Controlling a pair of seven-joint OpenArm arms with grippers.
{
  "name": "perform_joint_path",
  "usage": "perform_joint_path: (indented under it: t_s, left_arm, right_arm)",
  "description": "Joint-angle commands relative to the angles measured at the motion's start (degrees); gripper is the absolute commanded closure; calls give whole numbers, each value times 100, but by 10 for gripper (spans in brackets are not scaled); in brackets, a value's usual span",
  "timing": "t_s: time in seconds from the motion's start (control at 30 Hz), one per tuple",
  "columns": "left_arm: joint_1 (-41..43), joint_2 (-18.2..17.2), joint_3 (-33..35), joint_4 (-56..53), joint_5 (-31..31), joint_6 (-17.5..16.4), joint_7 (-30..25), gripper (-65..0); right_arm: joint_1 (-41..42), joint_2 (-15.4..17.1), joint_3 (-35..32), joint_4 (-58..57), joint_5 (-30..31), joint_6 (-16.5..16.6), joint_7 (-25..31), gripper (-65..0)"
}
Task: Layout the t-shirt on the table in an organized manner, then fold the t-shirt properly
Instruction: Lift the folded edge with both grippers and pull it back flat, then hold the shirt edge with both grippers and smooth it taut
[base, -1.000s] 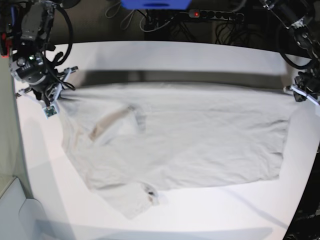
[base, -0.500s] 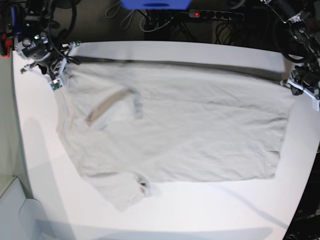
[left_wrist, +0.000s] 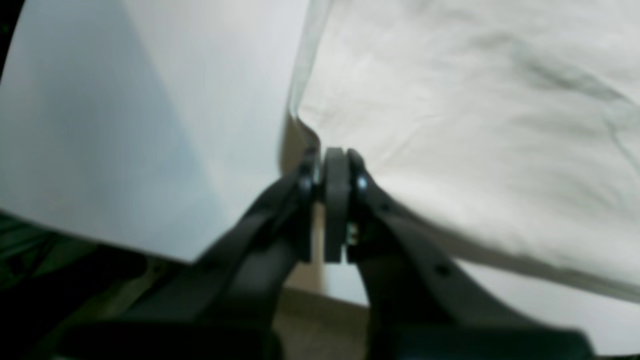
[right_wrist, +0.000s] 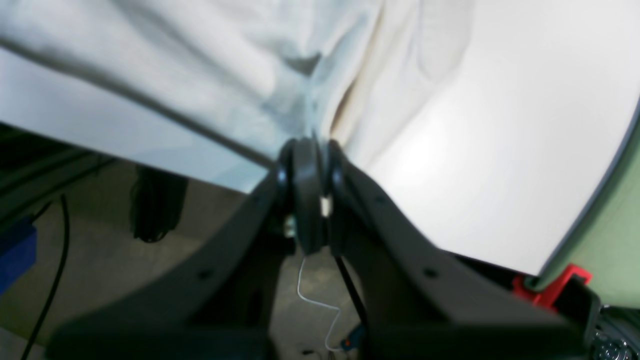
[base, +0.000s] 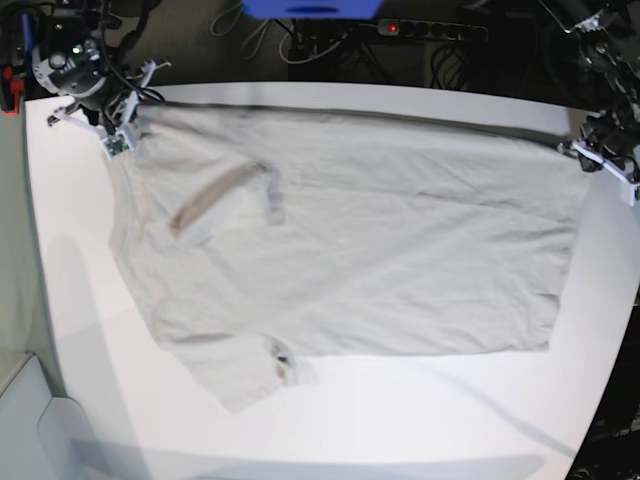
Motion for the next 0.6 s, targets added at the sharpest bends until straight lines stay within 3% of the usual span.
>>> perform_joint_path:
  t_s: [0.0, 0.57]
  left_arm:
    - [-40, -122, -27, 116, -68, 5, -114, -1]
    - [320, -105, -36, 116, -77, 5, -122, -1]
  right_arm:
    - [-19, 29, 29, 96, 10, 7, 93, 0]
    - [-19, 29, 29, 96, 10, 7, 102, 0]
